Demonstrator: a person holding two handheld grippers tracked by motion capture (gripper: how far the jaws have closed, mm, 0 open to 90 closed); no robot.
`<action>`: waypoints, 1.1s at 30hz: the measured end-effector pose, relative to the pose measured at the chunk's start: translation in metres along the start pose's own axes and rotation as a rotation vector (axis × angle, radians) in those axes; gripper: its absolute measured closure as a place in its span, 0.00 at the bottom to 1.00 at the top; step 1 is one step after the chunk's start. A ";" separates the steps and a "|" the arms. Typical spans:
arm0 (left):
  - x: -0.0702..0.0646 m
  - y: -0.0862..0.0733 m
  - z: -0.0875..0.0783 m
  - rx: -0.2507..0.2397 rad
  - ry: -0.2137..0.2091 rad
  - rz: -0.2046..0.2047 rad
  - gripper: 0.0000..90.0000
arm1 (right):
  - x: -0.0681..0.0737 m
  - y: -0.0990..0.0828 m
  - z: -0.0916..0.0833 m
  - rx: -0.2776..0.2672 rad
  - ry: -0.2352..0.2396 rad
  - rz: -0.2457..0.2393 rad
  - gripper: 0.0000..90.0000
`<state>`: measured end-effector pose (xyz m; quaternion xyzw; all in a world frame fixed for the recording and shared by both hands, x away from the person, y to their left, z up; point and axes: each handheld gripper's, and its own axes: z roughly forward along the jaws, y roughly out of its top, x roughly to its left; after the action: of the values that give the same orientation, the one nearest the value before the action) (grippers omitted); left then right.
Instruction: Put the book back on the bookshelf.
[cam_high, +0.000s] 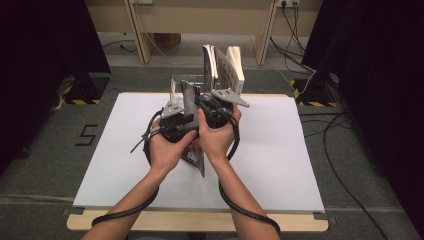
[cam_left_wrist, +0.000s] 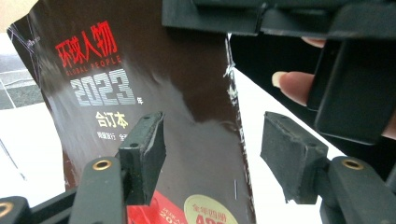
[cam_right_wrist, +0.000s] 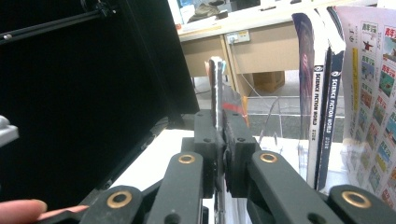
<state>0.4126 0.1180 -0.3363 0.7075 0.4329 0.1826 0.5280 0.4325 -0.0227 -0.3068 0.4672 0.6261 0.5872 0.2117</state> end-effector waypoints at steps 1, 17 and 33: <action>-0.001 -0.001 0.001 0.001 0.005 0.003 0.44 | 0.000 0.000 0.000 -0.002 0.000 -0.001 0.95; -0.005 -0.010 0.008 0.028 0.078 0.035 0.61 | -0.003 0.000 0.002 0.021 0.004 0.011 0.97; -0.005 -0.010 0.011 0.019 0.132 0.012 0.61 | 0.003 -0.001 0.005 0.037 0.015 0.023 0.97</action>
<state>0.4132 0.1079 -0.3480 0.7015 0.4640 0.2279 0.4905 0.4348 -0.0175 -0.3076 0.4737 0.6332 0.5812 0.1917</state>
